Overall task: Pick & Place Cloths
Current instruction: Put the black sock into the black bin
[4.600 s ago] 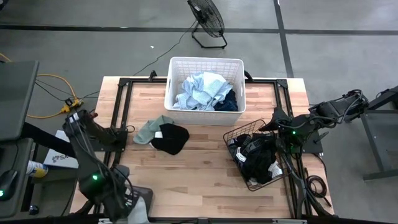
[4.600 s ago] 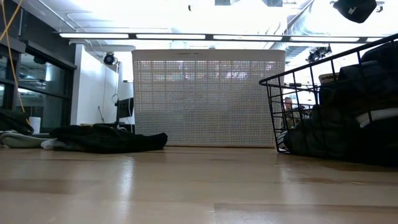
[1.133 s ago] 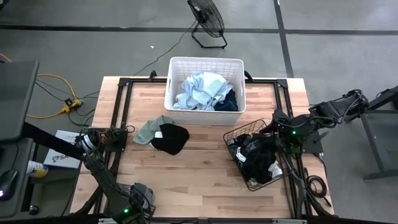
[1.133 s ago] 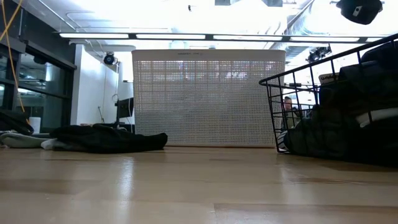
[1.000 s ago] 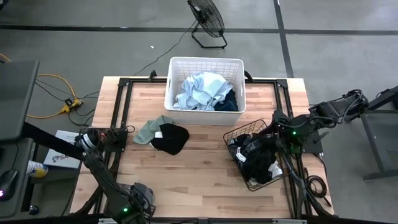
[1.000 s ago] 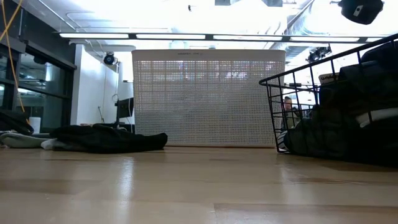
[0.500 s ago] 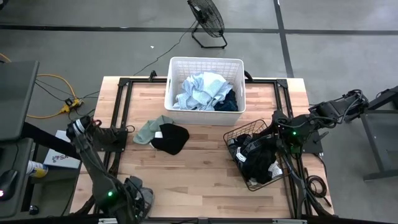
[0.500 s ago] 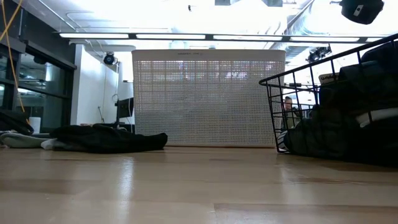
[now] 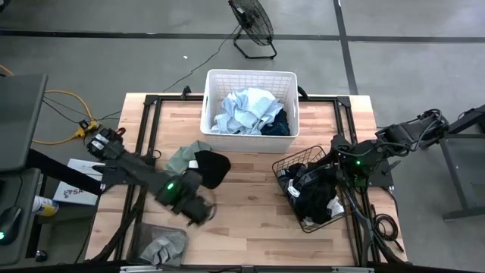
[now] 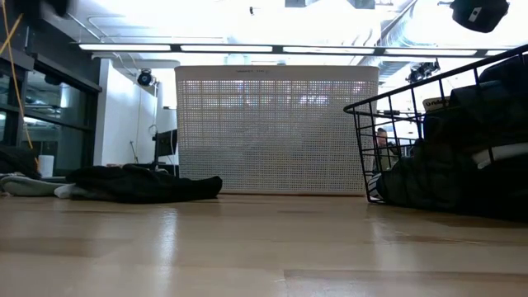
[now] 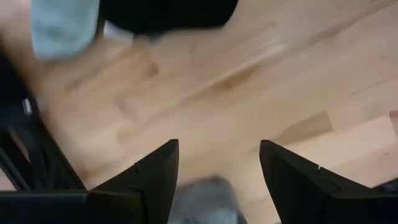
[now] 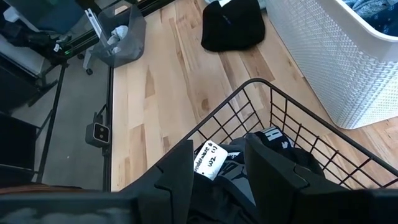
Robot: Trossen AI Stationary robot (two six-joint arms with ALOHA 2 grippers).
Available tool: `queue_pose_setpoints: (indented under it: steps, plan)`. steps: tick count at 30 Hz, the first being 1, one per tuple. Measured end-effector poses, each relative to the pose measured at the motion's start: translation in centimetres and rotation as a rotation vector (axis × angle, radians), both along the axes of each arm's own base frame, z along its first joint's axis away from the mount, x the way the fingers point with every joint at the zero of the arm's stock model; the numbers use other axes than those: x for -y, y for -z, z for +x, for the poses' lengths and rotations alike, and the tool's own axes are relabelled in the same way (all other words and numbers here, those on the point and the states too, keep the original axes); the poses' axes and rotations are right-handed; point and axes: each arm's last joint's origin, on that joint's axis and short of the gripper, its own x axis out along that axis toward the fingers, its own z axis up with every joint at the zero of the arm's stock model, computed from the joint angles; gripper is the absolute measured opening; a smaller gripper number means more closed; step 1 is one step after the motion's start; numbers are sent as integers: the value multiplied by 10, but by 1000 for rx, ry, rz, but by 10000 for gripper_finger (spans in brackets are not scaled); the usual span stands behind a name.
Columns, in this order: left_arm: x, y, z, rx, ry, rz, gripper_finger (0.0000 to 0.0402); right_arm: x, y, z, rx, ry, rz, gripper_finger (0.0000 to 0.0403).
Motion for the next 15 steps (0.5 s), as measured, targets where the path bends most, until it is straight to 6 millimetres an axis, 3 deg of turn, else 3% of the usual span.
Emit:
queue_pose_setpoints:
  steps: [6,15]
  plan:
    - [-37,3,28,-12,335,60,203,-1,1,1,-6,0,-3,134]
    - [-55,19,48,-114,1054,265,202,-3,3,6,-28,17,6,134]
